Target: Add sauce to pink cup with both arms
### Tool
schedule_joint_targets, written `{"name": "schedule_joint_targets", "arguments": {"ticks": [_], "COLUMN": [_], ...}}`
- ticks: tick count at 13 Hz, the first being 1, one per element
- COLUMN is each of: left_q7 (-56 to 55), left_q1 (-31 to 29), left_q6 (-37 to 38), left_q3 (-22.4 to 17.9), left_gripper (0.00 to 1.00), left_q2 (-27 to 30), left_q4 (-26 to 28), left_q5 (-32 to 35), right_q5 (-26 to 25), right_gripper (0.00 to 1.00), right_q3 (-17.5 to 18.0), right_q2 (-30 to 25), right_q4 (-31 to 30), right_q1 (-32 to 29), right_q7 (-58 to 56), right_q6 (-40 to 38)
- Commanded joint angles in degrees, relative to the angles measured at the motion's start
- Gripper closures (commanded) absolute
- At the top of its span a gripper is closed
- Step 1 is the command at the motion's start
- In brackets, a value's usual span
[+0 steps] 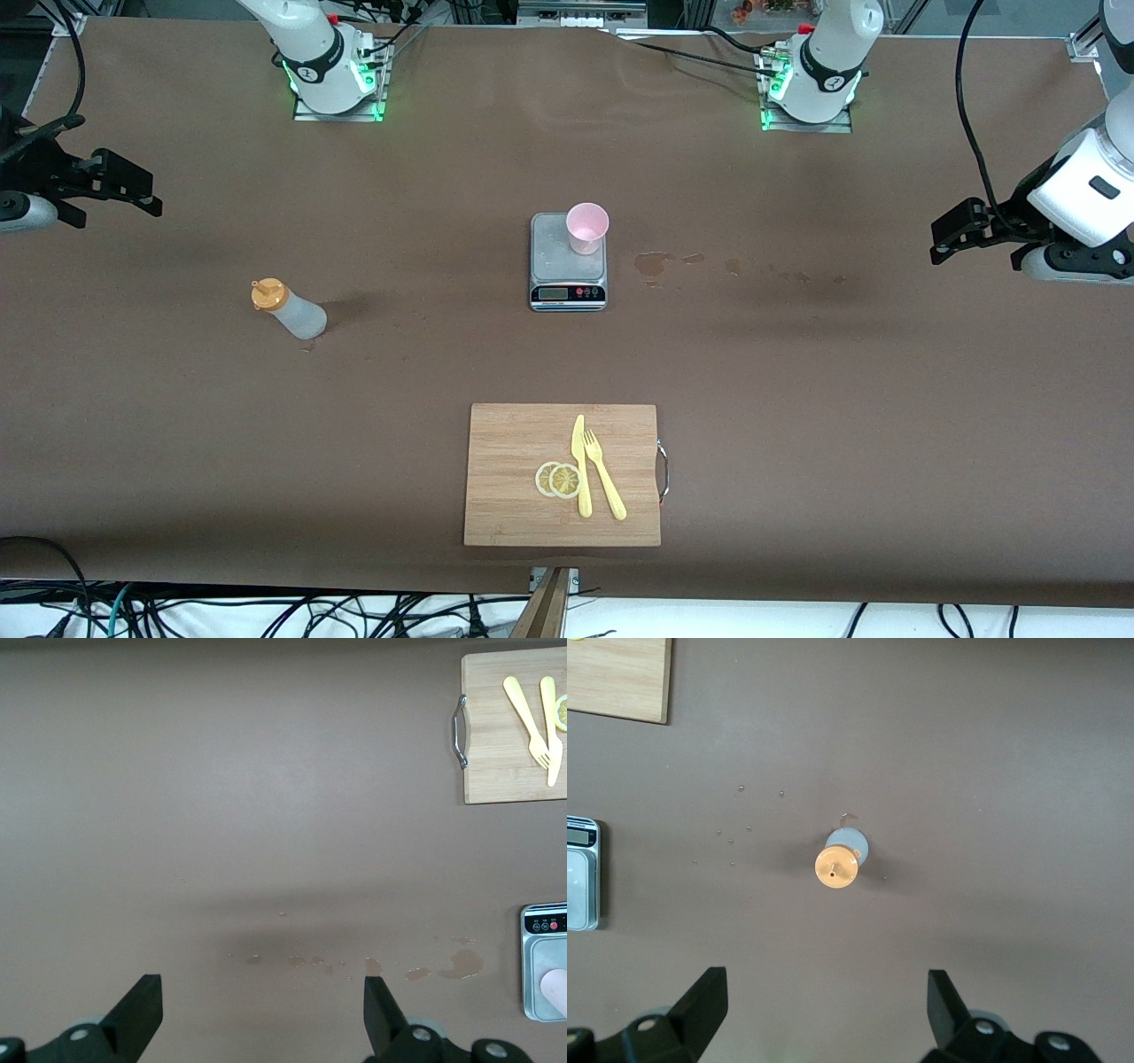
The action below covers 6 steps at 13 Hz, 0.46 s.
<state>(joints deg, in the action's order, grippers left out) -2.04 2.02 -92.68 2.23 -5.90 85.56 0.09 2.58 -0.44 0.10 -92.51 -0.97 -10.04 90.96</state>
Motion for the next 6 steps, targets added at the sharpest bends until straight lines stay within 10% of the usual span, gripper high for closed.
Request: {"name": "schedule_joint_targets", "arguments": {"ticks": [1, 6], "left_q7": [0.45, 0.45], "left_q1": [-0.26, -0.26], "left_q6": [0.57, 0.57], "left_q3": [0.14, 0.14], "left_gripper": [0.00, 0.00], "left_q2": [-0.51, -0.60], "left_q4": [-1.54, -1.54], "left_q5": [1.14, 1.05], "right_q5": [-0.21, -3.81], "right_gripper": [0.00, 0.00], "right_q3": [-0.70, -0.87], "right_q2": [-1.07, -0.63], "right_q4": [-0.21, 0.58], "right_q1": [-0.26, -0.35], "right_q7": [-0.94, -0.85], "right_q6": [-0.43, -0.69]}}
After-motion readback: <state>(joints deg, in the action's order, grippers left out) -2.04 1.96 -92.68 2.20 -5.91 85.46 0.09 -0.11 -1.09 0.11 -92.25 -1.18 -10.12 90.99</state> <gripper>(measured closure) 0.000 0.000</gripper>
